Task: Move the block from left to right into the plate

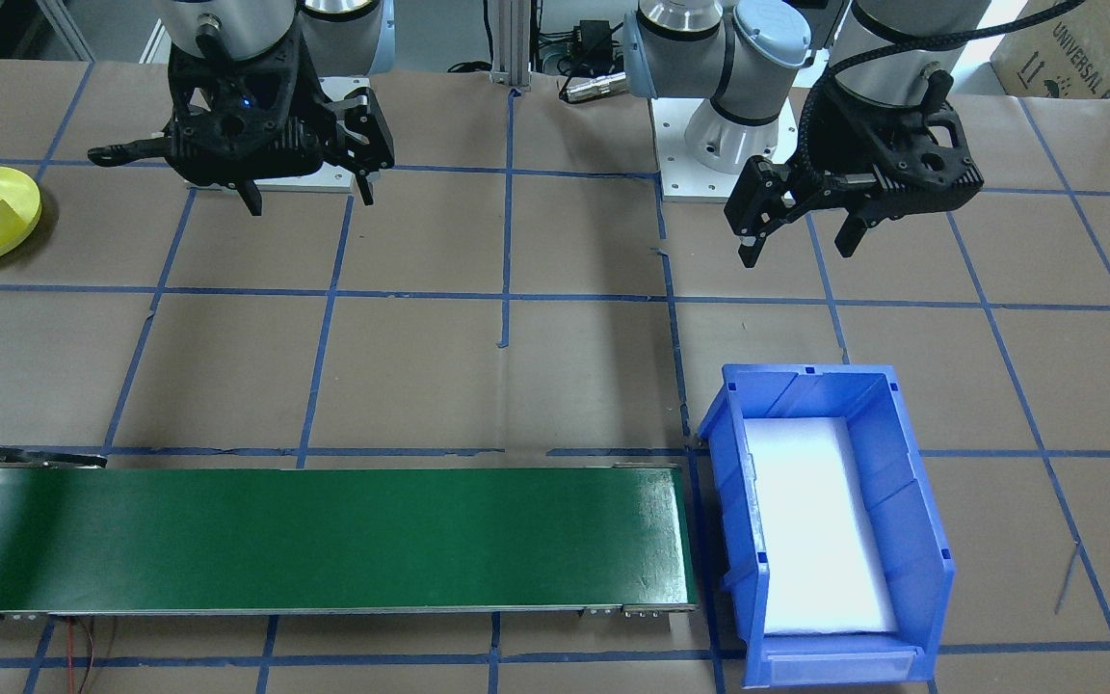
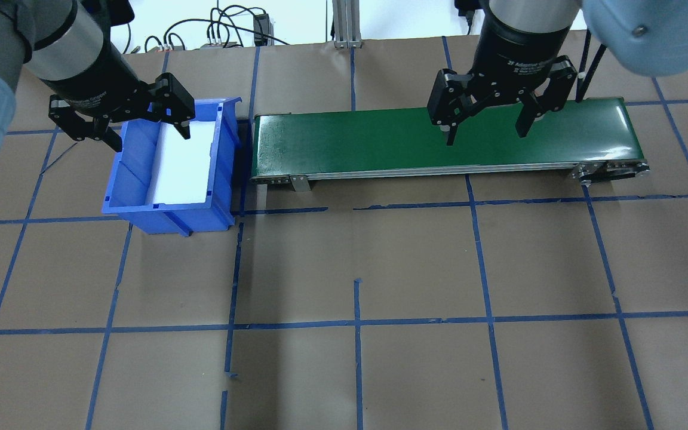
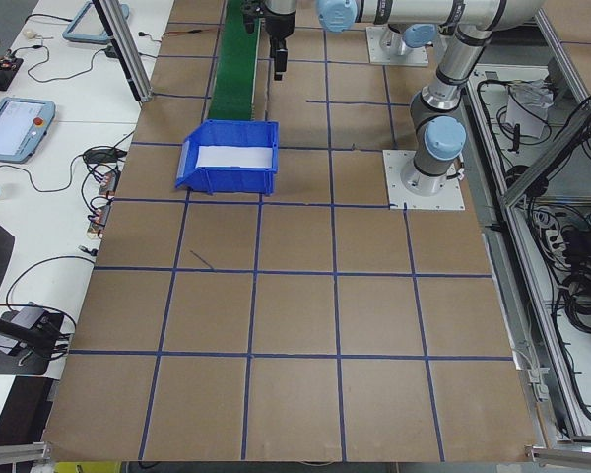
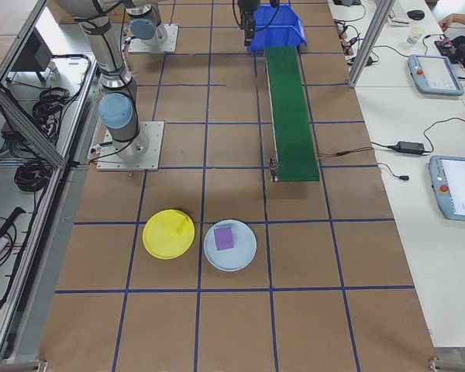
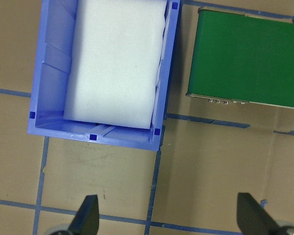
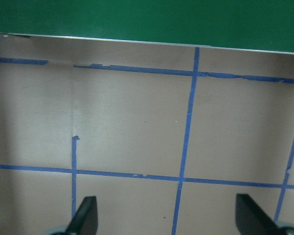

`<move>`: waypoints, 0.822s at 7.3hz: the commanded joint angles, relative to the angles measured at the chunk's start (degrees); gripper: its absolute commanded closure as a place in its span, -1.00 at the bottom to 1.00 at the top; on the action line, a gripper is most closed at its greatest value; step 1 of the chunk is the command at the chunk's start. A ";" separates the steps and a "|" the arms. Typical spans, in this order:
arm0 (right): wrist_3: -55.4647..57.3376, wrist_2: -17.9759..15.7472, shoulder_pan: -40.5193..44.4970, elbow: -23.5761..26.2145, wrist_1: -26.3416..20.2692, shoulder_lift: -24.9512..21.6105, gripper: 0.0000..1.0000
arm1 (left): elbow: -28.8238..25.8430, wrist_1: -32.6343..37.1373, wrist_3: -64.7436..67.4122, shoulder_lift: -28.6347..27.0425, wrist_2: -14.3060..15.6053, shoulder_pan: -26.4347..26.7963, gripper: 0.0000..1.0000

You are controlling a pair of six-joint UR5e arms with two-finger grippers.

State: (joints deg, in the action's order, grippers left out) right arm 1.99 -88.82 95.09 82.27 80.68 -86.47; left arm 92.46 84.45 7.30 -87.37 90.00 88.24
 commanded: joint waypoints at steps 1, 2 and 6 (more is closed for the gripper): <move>0.12 -3.78 -4.73 3.93 -0.17 -0.45 -1.00 | 0.00 -0.08 0.00 0.01 0.00 0.00 -1.00; 0.21 -6.16 -4.48 4.22 0.35 -0.89 -1.00 | 0.00 0.01 0.00 0.01 0.00 -0.09 -1.00; -1.11 1.99 -4.73 4.22 9.13 -0.98 -1.00 | 0.09 0.10 0.00 0.10 0.00 0.00 -1.00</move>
State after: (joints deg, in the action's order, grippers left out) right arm 1.36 -88.65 90.54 86.40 87.05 -87.42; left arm 92.48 84.54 7.30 -87.31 90.03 88.20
